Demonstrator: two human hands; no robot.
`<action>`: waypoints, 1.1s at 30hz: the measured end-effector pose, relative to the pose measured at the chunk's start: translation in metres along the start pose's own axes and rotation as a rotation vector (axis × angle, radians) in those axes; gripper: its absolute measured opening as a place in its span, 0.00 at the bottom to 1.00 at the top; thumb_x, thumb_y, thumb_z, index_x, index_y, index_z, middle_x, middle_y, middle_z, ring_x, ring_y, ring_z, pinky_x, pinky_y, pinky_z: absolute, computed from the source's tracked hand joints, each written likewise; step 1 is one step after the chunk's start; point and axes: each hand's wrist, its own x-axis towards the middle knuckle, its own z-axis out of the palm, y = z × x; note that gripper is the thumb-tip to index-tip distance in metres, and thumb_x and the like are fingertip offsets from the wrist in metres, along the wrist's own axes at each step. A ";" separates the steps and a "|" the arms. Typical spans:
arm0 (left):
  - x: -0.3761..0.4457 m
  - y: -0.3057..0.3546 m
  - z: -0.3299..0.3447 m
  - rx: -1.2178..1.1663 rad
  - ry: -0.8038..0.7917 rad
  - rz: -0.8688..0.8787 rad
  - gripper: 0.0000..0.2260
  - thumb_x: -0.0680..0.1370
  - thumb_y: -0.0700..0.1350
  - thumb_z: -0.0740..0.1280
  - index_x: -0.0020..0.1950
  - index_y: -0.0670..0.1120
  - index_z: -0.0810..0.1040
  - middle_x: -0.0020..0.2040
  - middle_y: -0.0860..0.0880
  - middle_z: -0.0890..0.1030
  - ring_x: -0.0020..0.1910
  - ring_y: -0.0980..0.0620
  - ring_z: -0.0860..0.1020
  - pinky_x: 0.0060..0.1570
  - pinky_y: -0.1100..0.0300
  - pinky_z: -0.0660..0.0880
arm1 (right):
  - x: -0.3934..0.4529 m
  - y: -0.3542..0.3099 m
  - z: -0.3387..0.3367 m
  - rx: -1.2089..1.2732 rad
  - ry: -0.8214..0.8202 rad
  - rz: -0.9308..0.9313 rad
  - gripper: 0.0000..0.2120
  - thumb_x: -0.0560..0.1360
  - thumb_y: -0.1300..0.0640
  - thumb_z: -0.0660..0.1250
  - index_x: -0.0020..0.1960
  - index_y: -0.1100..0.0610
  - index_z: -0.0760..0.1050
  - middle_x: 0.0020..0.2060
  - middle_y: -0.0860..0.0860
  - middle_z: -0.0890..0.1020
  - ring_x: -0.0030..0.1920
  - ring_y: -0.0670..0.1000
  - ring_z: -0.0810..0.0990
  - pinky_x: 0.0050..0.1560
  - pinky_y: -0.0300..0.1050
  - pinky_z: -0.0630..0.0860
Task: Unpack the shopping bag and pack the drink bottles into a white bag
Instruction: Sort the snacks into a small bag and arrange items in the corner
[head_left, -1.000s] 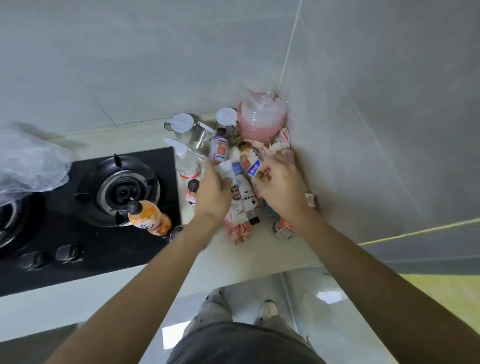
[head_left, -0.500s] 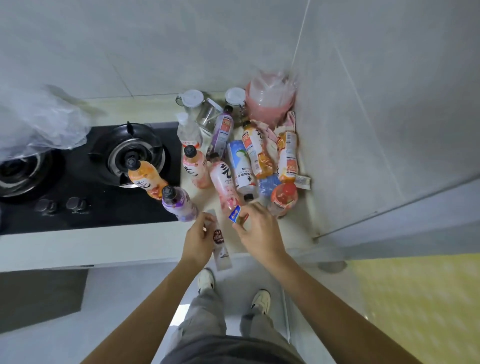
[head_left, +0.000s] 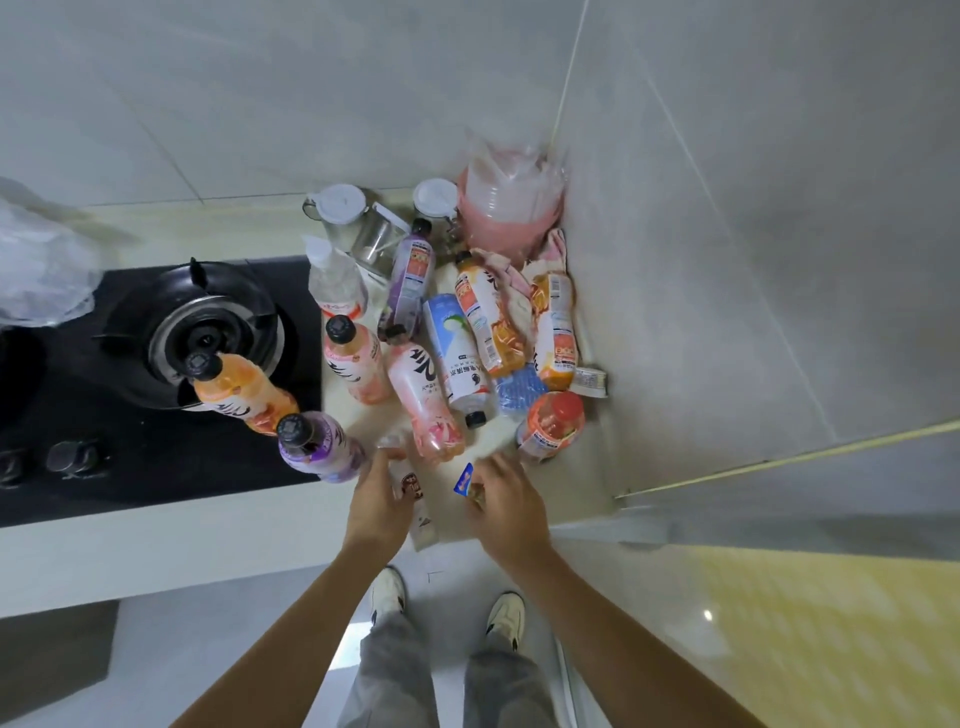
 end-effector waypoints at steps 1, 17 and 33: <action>0.001 0.000 0.000 0.007 -0.002 -0.010 0.20 0.75 0.32 0.68 0.61 0.52 0.73 0.57 0.47 0.77 0.49 0.48 0.77 0.45 0.54 0.74 | 0.000 0.001 0.000 0.000 0.003 0.008 0.10 0.74 0.56 0.69 0.54 0.56 0.75 0.52 0.49 0.77 0.55 0.51 0.75 0.49 0.44 0.75; -0.021 0.001 -0.004 0.221 -0.095 0.048 0.23 0.74 0.40 0.72 0.68 0.47 0.71 0.60 0.47 0.69 0.57 0.42 0.75 0.51 0.51 0.76 | -0.010 -0.033 -0.044 -0.004 0.154 -0.123 0.08 0.78 0.51 0.66 0.54 0.54 0.76 0.49 0.48 0.79 0.50 0.50 0.78 0.45 0.46 0.78; -0.011 0.005 0.007 0.254 -0.055 -0.004 0.22 0.74 0.42 0.73 0.66 0.47 0.71 0.61 0.43 0.69 0.61 0.40 0.72 0.53 0.41 0.77 | 0.136 -0.011 -0.215 -0.676 -0.236 0.019 0.16 0.73 0.56 0.72 0.59 0.59 0.79 0.47 0.56 0.81 0.46 0.60 0.81 0.45 0.48 0.77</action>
